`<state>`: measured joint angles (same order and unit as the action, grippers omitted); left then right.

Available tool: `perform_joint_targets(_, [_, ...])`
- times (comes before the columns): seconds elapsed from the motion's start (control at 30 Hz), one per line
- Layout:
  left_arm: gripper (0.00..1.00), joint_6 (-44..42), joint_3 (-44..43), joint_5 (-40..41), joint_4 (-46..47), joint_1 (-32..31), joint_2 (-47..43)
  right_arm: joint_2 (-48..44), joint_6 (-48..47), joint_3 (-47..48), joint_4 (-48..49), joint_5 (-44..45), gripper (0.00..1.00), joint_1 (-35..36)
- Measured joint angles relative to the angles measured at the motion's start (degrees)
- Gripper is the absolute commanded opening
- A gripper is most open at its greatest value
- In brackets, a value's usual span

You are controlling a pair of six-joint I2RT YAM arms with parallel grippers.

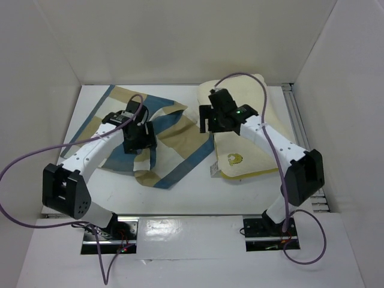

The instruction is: Put the pillow into the pillowcase

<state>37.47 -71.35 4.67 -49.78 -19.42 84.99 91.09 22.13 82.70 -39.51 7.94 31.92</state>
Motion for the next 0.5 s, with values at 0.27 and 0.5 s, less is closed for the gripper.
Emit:
perform_joint_targets(0.27, [0.96, 0.55, -2.23, 4.74, -2.49, 17.00, -3.78, 10.80, 0.55, -1.18, 6.16, -6.21, 0.91, 13.14])
perform_joint_targets(0.5, [0.99, 2.49, 11.74, -0.74, -0.07, 24.24, -4.07, 15.87, -0.22, -1.55, 10.45, -6.91, 0.97, 27.69])
